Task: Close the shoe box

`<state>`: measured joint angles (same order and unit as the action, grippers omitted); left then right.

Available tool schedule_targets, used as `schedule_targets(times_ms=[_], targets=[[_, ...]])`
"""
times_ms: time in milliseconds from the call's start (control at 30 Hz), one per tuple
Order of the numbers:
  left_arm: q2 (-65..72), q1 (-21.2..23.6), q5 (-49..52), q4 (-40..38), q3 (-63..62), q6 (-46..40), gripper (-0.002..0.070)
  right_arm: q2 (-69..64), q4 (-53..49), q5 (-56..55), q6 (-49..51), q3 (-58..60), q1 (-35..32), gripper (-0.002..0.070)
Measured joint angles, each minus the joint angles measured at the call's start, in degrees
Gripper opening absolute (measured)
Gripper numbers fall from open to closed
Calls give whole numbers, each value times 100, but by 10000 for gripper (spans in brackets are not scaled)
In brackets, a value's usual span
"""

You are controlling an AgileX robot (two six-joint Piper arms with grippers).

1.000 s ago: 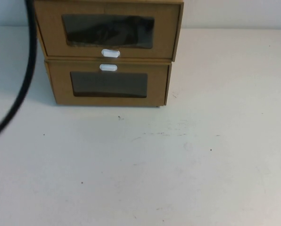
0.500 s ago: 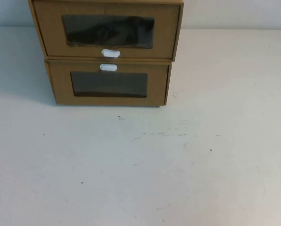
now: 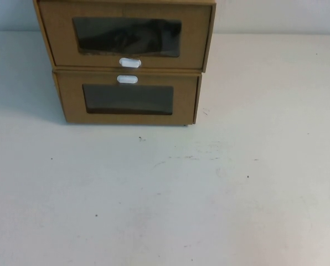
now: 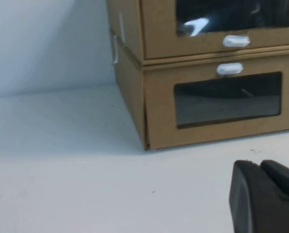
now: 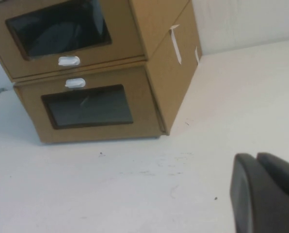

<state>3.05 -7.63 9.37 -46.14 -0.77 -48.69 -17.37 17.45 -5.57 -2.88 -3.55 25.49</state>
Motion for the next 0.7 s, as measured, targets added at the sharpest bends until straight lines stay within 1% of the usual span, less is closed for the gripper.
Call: schedule_targets(times_ms=[100, 333, 700], targets=[[0, 0, -295, -42, 203, 24, -5, -9, 0, -252, 0, 199, 0, -11], [0, 0, -168, -93, 228, 58, -5, -23, 0, -265, -79, 279, 0, -11], [0, 0, -140, -102, 228, 58, -5, -36, 0, 330, -79, 279, 0, -11]])
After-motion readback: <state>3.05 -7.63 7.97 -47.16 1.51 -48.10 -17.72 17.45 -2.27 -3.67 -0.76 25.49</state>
